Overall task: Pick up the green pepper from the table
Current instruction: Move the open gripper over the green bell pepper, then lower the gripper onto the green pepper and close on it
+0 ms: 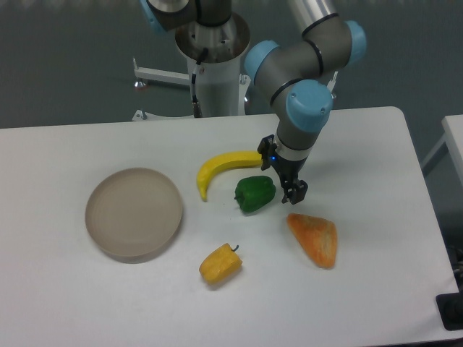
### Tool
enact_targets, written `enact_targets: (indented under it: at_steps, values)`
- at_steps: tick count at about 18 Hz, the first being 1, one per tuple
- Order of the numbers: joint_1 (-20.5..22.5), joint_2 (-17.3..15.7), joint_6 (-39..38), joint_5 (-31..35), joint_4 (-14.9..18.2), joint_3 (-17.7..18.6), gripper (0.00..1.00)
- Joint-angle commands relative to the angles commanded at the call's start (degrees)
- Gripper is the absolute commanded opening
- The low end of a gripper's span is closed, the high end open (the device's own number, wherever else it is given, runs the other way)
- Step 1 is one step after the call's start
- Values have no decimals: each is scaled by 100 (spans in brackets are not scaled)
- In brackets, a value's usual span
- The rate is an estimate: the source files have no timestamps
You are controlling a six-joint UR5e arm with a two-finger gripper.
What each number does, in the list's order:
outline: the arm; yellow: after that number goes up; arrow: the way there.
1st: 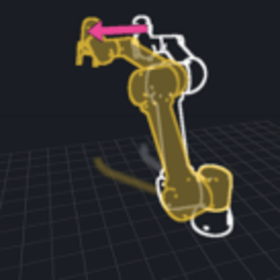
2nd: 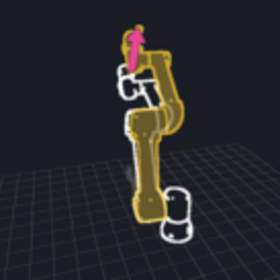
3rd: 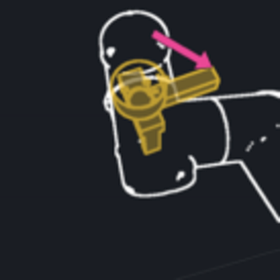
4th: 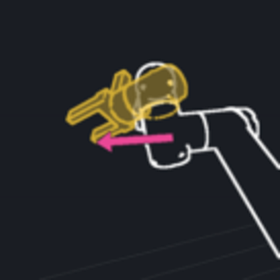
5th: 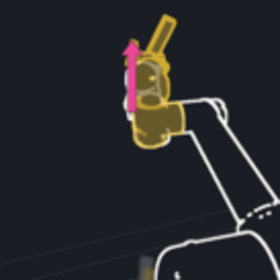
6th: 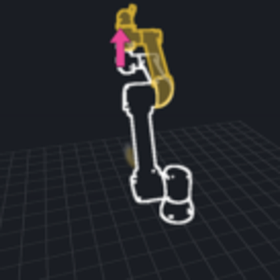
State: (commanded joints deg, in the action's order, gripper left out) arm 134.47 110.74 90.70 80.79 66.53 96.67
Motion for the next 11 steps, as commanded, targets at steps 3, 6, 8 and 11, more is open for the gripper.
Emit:
enact_targets:
  at_steps: [3, 6, 8, 11]
  values:
    - [-44, 0, 9, -46, -18, 149, 100]
    - [-61, 26, 9, -46, -70, 211, 100]
    - [-79, 70, 9, -46, -359, 325, 100]
    - [-114, 97, 9, -46, -536, 405, 100]
